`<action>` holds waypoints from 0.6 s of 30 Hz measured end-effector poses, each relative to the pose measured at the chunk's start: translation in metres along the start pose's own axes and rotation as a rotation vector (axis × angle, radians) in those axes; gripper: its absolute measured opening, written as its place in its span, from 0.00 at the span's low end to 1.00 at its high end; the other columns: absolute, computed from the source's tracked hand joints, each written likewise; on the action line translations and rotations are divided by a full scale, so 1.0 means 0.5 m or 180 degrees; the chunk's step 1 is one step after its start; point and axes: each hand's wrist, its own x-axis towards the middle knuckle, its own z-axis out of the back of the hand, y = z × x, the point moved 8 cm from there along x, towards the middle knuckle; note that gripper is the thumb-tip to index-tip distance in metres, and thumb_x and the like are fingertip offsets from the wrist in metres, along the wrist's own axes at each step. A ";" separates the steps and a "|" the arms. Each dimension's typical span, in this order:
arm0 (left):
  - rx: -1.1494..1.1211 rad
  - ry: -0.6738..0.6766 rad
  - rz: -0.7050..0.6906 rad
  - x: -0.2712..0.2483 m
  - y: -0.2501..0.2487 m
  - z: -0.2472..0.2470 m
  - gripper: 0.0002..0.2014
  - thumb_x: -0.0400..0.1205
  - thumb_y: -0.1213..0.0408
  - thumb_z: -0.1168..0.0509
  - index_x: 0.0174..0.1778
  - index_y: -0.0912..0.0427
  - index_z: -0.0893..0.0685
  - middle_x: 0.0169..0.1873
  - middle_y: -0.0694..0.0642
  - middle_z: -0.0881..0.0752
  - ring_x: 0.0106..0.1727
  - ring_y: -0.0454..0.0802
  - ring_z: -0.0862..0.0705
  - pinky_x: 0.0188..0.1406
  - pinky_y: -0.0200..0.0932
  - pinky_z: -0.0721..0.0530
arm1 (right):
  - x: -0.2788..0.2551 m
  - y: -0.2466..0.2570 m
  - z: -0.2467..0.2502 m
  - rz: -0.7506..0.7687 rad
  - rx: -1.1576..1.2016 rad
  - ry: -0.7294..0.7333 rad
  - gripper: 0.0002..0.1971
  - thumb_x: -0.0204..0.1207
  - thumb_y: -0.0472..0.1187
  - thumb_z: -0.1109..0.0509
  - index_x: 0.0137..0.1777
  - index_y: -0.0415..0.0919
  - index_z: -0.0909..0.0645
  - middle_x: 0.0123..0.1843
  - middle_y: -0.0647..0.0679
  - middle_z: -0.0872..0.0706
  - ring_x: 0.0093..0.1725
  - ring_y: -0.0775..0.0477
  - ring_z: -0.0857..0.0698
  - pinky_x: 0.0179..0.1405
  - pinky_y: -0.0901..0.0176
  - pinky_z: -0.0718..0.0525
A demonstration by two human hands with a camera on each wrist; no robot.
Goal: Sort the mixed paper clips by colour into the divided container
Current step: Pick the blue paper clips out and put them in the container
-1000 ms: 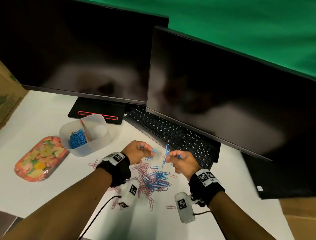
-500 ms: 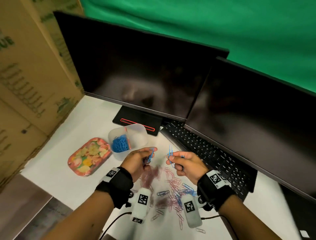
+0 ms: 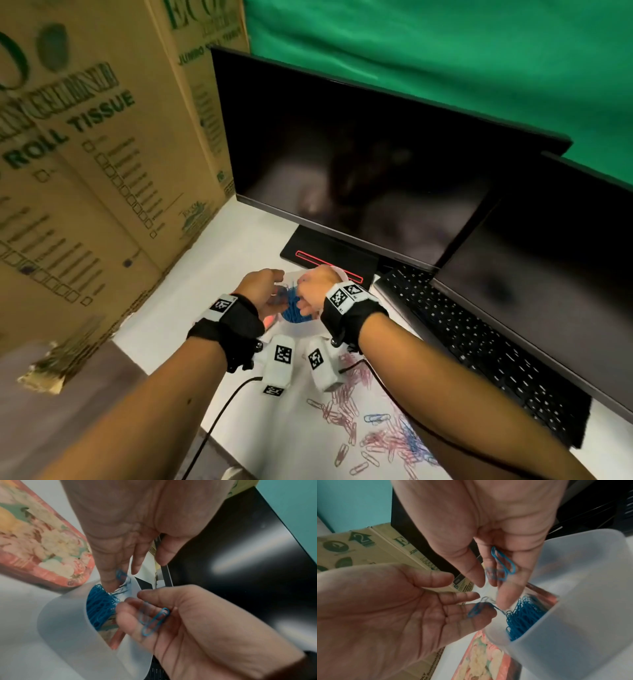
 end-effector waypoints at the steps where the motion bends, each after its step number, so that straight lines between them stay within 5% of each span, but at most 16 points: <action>1: 0.0013 0.0019 0.0032 -0.001 -0.001 0.000 0.09 0.85 0.66 0.41 0.56 0.66 0.21 0.47 0.65 0.20 0.47 0.60 0.20 0.56 0.55 0.19 | 0.000 0.009 0.006 0.0057 -0.0061 -0.0078 0.16 0.80 0.40 0.34 0.64 0.34 0.19 0.51 0.40 0.13 0.41 0.46 0.13 0.29 0.66 0.15; 4: 0.0173 0.0033 -0.0002 0.001 -0.007 -0.002 0.13 0.85 0.63 0.42 0.62 0.65 0.22 0.52 0.65 0.20 0.53 0.61 0.19 0.62 0.56 0.19 | -0.007 0.025 0.009 0.0186 -0.0931 -0.0039 0.16 0.80 0.45 0.33 0.62 0.35 0.19 0.59 0.40 0.14 0.60 0.39 0.17 0.56 0.54 0.18; 6: 0.0284 -0.0046 -0.0162 -0.002 -0.015 0.001 0.14 0.85 0.65 0.44 0.63 0.64 0.21 0.52 0.64 0.20 0.53 0.60 0.18 0.60 0.55 0.17 | 0.001 0.012 0.021 0.0130 -0.0082 -0.0048 0.16 0.79 0.41 0.35 0.63 0.34 0.19 0.55 0.40 0.15 0.62 0.37 0.17 0.60 0.49 0.17; 10: 0.0761 -0.0050 -0.0602 -0.017 -0.015 -0.015 0.12 0.82 0.68 0.42 0.54 0.63 0.15 0.45 0.61 0.15 0.43 0.57 0.16 0.40 0.45 0.18 | -0.034 -0.068 0.118 -0.0041 0.1064 -0.0625 0.12 0.79 0.31 0.40 0.50 0.42 0.15 0.43 0.45 0.16 0.43 0.43 0.16 0.40 0.54 0.15; 12: 0.1291 0.0168 -0.0768 -0.026 0.003 -0.048 0.09 0.80 0.70 0.40 0.46 0.62 0.14 0.37 0.57 0.14 0.35 0.52 0.17 0.30 0.38 0.23 | -0.069 -0.149 0.189 -0.0134 0.0985 -0.0882 0.12 0.79 0.31 0.39 0.44 0.44 0.15 0.41 0.42 0.15 0.36 0.43 0.15 0.30 0.60 0.18; 15: 0.2191 0.0759 -0.0829 -0.043 0.069 -0.128 0.08 0.81 0.72 0.39 0.43 0.60 0.15 0.33 0.54 0.16 0.31 0.48 0.18 0.22 0.33 0.25 | -0.134 -0.289 0.295 -0.0492 -0.0689 -0.1297 0.12 0.78 0.34 0.38 0.48 0.44 0.12 0.47 0.41 0.11 0.42 0.40 0.13 0.39 0.61 0.15; 18: 0.3033 0.1018 -0.1111 -0.040 0.134 -0.184 0.08 0.78 0.69 0.36 0.40 0.52 0.14 0.38 0.53 0.12 0.41 0.52 0.13 0.42 0.38 0.15 | -0.177 -0.388 0.320 -0.0883 -0.2142 -0.1144 0.17 0.79 0.37 0.42 0.58 0.52 0.14 0.59 0.43 0.12 0.53 0.39 0.14 0.51 0.58 0.17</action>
